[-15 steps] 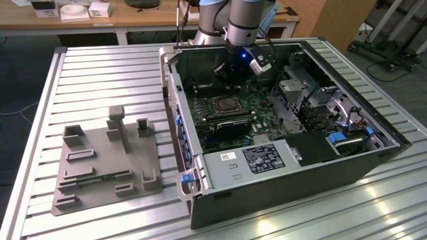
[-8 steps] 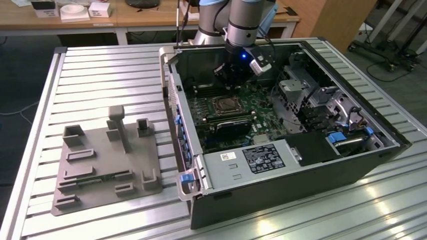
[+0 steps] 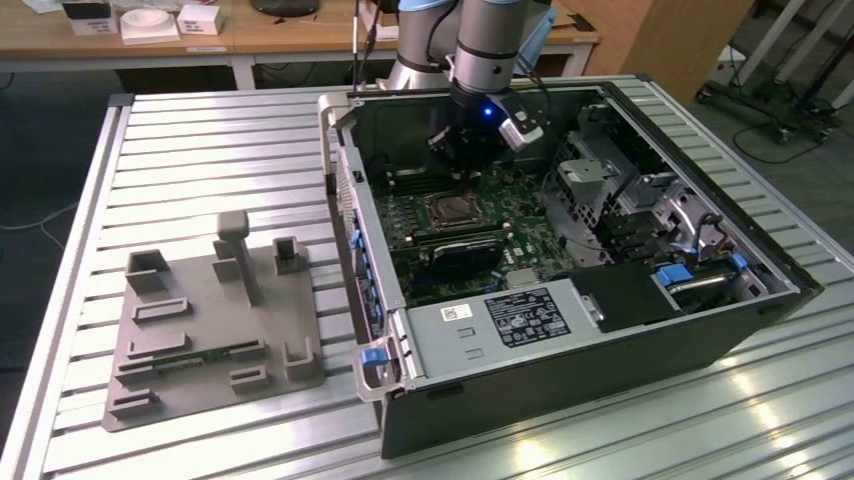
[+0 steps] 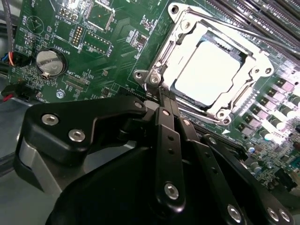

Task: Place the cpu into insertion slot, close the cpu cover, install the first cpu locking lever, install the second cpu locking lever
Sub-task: 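Install the first cpu locking lever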

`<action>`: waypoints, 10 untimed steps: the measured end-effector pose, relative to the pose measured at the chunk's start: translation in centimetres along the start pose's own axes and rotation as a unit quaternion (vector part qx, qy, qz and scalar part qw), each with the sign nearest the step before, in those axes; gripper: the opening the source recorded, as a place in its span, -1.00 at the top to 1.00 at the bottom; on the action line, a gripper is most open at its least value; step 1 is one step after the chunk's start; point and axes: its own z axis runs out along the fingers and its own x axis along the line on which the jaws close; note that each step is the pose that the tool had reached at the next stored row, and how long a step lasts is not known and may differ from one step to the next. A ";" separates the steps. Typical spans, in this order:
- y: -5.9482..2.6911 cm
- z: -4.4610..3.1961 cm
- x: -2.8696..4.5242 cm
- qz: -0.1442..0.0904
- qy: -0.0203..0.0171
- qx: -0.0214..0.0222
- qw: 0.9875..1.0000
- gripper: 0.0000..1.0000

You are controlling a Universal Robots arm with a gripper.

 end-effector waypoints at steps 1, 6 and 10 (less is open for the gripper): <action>-0.01 -0.19 0.00 0.000 0.000 0.000 1.000 0.80; -0.05 -0.96 0.01 0.000 0.000 -0.003 1.000 0.80; -0.07 -1.37 0.02 0.000 0.000 -0.006 1.000 0.80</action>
